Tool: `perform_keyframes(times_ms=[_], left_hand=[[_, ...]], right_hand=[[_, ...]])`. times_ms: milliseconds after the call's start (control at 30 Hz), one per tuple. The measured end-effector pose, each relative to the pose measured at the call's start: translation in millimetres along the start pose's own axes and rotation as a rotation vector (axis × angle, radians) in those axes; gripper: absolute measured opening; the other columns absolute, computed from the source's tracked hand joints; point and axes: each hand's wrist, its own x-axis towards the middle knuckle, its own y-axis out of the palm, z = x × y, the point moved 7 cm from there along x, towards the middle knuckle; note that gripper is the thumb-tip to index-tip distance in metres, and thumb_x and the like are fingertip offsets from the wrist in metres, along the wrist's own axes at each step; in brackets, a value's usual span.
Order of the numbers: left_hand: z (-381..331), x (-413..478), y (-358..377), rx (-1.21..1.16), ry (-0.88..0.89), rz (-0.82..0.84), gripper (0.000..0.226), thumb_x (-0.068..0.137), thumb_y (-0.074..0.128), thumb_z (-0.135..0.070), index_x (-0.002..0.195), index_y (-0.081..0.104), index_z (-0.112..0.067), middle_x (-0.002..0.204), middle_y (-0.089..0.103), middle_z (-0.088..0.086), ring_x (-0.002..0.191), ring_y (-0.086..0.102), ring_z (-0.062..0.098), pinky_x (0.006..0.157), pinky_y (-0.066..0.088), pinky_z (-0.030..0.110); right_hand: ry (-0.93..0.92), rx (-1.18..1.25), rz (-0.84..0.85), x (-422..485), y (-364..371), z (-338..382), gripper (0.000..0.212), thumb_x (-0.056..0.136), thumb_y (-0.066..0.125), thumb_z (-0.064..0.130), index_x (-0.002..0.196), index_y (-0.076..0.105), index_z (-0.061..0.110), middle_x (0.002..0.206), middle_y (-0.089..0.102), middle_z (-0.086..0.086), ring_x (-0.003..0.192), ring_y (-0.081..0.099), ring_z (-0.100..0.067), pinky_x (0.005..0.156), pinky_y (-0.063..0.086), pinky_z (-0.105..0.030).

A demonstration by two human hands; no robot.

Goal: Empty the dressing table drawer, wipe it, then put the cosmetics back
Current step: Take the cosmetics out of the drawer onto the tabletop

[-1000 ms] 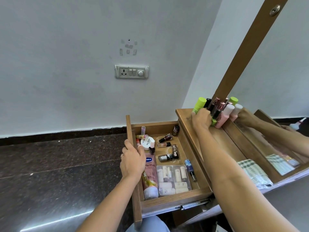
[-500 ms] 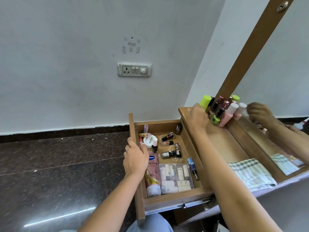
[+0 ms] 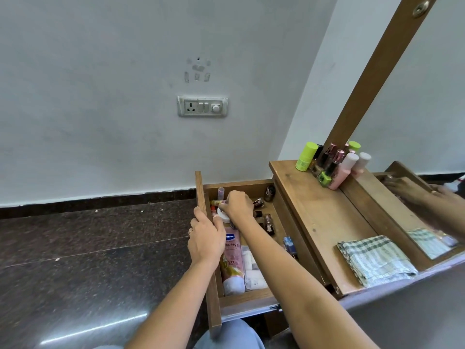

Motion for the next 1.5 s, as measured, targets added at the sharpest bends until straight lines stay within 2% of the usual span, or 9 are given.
perform_keyframes(times_ms=[100,267,367,567,733,867,967,1133,1500], left_hand=[[0.1,0.3,0.0,-0.002,-0.005,0.001,0.057,0.1,0.037,-0.04,0.146,0.022,-0.01,0.131,0.051,0.017,0.108,0.059,0.03,0.073,0.049,0.036],[0.0,0.4,-0.9,-0.029,0.012,-0.004,0.056,0.1,0.039,-0.039,0.144,0.025,-0.008,0.125,0.053,0.019,0.105,0.059,0.033,0.073,0.048,0.041],[0.3,1.2,-0.6,-0.038,0.018,0.001,0.056,0.1,0.039,-0.039,0.144,0.025,-0.007,0.125,0.053,0.019,0.104,0.059,0.034,0.074,0.05,0.044],[0.7,0.7,0.1,-0.033,0.006,0.0,0.056,0.1,0.039,-0.038,0.144,0.025,-0.007,0.125,0.053,0.02,0.104,0.058,0.036,0.075,0.05,0.044],[0.0,0.5,0.4,-0.029,0.007,0.002,0.056,0.1,0.039,-0.038,0.144,0.025,-0.008,0.126,0.053,0.019,0.105,0.058,0.035,0.073,0.047,0.042],[1.4,1.1,1.5,-0.028,0.003,0.002,0.056,0.1,0.04,-0.039,0.144,0.025,-0.008,0.126,0.053,0.019,0.104,0.059,0.033,0.07,0.047,0.039],[0.9,1.5,1.8,-0.025,0.004,0.001,0.057,0.1,0.04,-0.04,0.145,0.025,-0.008,0.127,0.053,0.018,0.105,0.059,0.032,0.071,0.048,0.038],[1.4,1.6,1.8,-0.024,-0.005,-0.002,0.057,0.099,0.04,-0.04,0.144,0.025,-0.009,0.127,0.053,0.017,0.104,0.06,0.031,0.073,0.052,0.04],[1.2,1.4,1.4,-0.019,-0.003,-0.004,0.056,0.1,0.04,-0.04,0.144,0.025,-0.009,0.127,0.053,0.017,0.103,0.061,0.03,0.071,0.052,0.038]], right_hand=[[-0.006,0.049,-0.036,-1.2,-5.5,3.8,0.028,0.087,0.064,0.04,0.094,0.068,0.013,0.09,0.07,-0.004,0.087,0.066,-0.021,0.074,0.054,-0.035],[-0.06,0.123,-0.07,-4.5,-51.4,0.7,0.03,0.081,0.071,0.044,0.088,0.068,0.016,0.081,0.068,0.004,0.07,0.062,-0.01,0.062,0.052,-0.027],[-0.036,0.133,-0.141,1.0,-102.9,-24.9,0.025,0.075,0.075,0.04,0.089,0.071,0.019,0.088,0.07,0.002,0.073,0.065,-0.015,0.067,0.055,-0.03],[0.08,0.06,-0.183,2.5,-182.8,-96.2,0.019,0.074,0.079,0.034,0.075,0.068,0.019,0.066,0.07,0.004,0.061,0.069,-0.01,0.065,0.058,-0.028],[0.212,-0.217,-0.271,13.9,-221.4,-127.3,0.031,0.071,0.076,0.028,0.092,0.067,0.006,0.095,0.068,-0.011,0.091,0.066,-0.03,0.069,0.051,-0.033],[0.254,-0.276,-0.234,17.5,-221.6,-136.6,0.016,0.076,0.065,0.013,0.09,0.06,0.009,0.094,0.065,-0.009,0.084,0.067,-0.031,0.068,0.059,-0.044],[0.285,-0.263,-0.237,23.6,-223.5,-142.4,0.004,0.077,0.06,0.013,0.08,0.059,0.011,0.085,0.067,-0.005,0.075,0.068,-0.028,0.074,0.057,-0.041],[0.317,-0.244,-0.23,30.6,-224.9,-147.2,0.006,0.079,0.058,0.011,0.083,0.062,0.01,0.083,0.065,-0.005,0.077,0.068,-0.029,0.066,0.048,-0.032],[0.32,-0.297,-0.271,37.8,-224.5,-145.6,0.019,0.083,0.056,0.01,0.101,0.061,0.006,0.103,0.063,-0.012,0.095,0.064,-0.034,0.063,0.043,-0.033]])
